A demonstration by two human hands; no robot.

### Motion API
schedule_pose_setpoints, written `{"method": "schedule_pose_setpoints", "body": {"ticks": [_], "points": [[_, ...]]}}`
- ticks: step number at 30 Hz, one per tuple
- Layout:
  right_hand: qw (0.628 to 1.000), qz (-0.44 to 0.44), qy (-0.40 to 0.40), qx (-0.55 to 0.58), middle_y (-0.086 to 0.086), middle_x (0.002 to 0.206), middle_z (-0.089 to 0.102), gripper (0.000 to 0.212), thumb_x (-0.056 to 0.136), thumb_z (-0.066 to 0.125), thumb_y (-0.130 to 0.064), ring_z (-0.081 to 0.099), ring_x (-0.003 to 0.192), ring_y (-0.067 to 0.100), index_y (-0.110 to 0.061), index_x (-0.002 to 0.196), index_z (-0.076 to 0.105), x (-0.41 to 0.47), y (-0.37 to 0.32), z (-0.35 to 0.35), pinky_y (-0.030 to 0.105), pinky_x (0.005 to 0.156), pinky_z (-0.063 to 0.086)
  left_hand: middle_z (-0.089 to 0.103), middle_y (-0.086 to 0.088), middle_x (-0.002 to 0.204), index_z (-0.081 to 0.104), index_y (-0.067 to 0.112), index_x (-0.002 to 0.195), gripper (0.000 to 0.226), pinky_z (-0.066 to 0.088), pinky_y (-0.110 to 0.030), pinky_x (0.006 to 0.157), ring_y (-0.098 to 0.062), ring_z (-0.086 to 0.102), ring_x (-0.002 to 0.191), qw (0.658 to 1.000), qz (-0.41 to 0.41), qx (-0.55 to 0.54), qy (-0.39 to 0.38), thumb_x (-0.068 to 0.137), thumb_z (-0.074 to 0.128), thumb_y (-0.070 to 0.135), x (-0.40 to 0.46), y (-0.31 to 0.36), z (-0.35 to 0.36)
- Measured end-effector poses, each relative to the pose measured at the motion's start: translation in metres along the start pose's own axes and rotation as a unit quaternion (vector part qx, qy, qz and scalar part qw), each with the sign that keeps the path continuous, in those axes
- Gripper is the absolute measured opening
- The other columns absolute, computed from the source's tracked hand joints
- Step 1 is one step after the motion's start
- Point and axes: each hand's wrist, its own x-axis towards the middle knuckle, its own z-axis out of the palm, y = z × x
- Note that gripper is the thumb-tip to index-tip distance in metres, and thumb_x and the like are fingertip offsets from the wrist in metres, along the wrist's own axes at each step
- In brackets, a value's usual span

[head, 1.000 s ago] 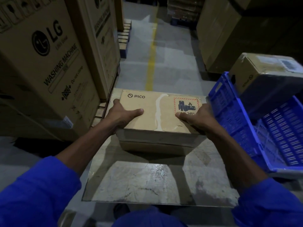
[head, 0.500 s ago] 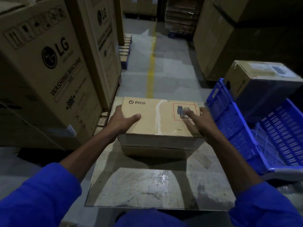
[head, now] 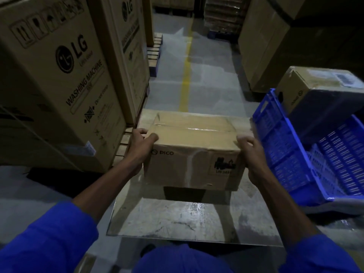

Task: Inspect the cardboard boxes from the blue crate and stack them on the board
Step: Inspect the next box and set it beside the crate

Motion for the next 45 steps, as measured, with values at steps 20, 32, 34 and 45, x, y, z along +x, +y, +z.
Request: {"method": "schedule_pose_setpoints", "body": {"ticks": [20,32,34,45], "points": [[0.982,0.073,-0.094,-0.144,0.001,0.124,0.070,0.117,0.043,0.081,-0.090,0.070,0.109,0.023,-0.025,0.136,0.054,0.064,0.070,0.005,0.049,0.092,0.061,0.053,-0.010,0.143,0.042,0.013,0.146,0.089,0.051,-0.044,0.099,-0.033,0.056,0.123,0.989,-0.042,0.141,-0.014,0.080,0.071,0.065,0.011,-0.012,0.025],[0.984,0.106,-0.045,-0.136,0.009,0.135,0.056,0.100,0.067,0.083,-0.060,0.060,0.118,0.030,-0.016,0.145,0.038,0.040,0.039,0.020,0.053,0.100,0.055,0.046,-0.012,0.145,0.035,0.020,0.149,0.090,0.051,-0.050,0.102,-0.034,0.054,0.121,0.989,-0.052,0.135,-0.025,0.078,0.071,0.063,0.014,-0.016,0.026],[0.985,0.102,-0.052,-0.130,0.009,0.132,0.058,0.095,0.071,0.084,-0.056,0.062,0.115,0.029,-0.015,0.144,0.039,0.040,0.037,0.021,0.053,0.099,0.056,0.049,-0.010,0.143,0.038,0.024,0.148,0.089,0.050,-0.050,0.104,-0.032,0.056,0.120,0.991,-0.038,0.124,-0.022,0.075,0.071,0.063,0.015,-0.016,0.026],[0.999,0.016,-0.041,0.003,0.009,0.129,0.067,0.081,0.087,0.055,-0.080,0.069,0.112,0.028,-0.018,0.140,0.055,0.017,0.021,0.004,0.054,0.094,0.057,0.064,-0.002,0.128,0.051,0.023,0.137,0.051,0.053,-0.045,0.097,-0.022,0.063,0.114,0.998,0.054,-0.035,-0.026,0.103,0.045,0.060,-0.002,0.005,0.017]]}}
